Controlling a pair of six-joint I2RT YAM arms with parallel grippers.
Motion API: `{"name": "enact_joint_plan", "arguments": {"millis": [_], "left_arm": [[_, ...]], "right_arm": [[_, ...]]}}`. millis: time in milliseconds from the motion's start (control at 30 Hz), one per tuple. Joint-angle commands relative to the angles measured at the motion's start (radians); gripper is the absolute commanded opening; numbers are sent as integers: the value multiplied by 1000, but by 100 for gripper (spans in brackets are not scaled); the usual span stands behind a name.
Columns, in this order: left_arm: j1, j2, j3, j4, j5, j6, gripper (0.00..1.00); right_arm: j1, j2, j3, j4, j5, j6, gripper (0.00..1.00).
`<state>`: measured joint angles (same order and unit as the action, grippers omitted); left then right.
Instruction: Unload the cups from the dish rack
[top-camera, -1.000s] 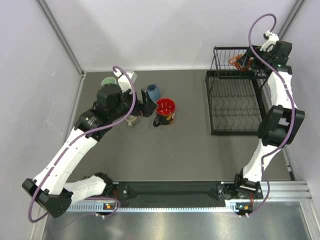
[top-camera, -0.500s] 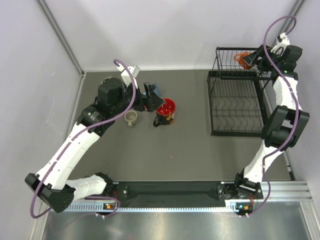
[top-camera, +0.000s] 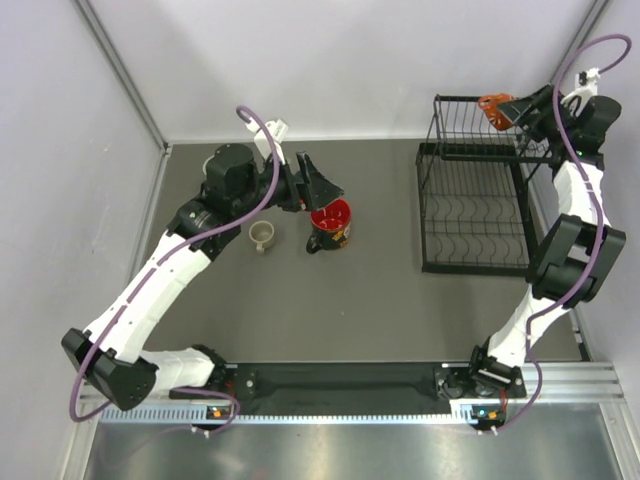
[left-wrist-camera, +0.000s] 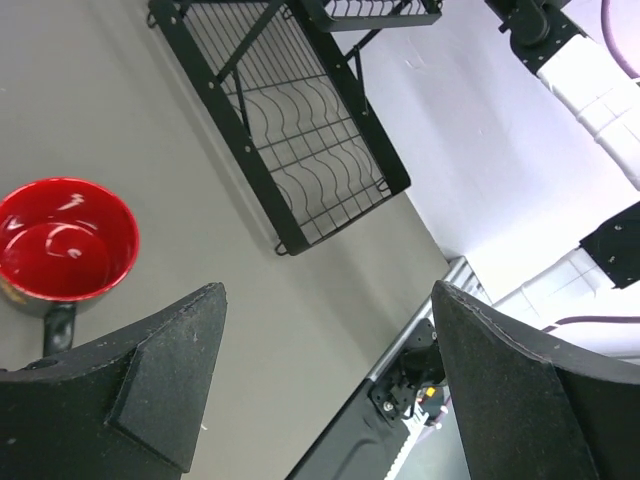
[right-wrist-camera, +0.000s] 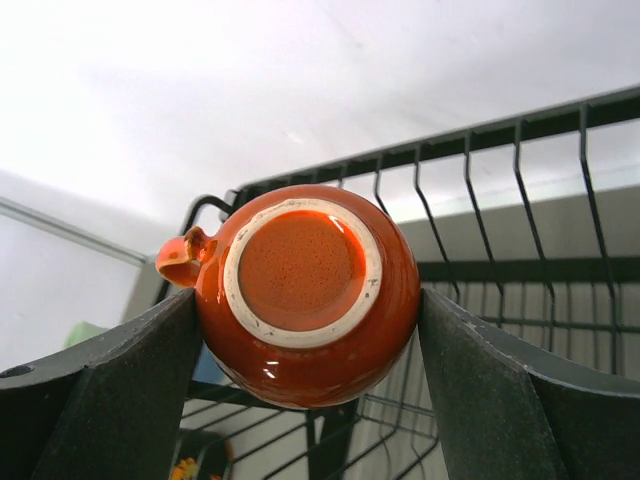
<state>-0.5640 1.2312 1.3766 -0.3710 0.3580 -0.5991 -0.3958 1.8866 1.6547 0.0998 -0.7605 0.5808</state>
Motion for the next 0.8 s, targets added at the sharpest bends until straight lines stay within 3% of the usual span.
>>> {"name": "enact_joint_plan", "arguments": {"millis": [0,333,667,767], "left_arm": [[3,16,48,86,42,-28,88],[12,63,75,179,85,-74,88],[15,146,113,415,196,-171,87],[16,169,122,469,205,-198,87]], "right_arm": [[-17,-61,-2,211,-75,129,0],[-35,-78,-56,408,-118,310,0],[-37,-138,-190,765,-109,635,0],[-35,-147,-206,793,-102,674,0]]}}
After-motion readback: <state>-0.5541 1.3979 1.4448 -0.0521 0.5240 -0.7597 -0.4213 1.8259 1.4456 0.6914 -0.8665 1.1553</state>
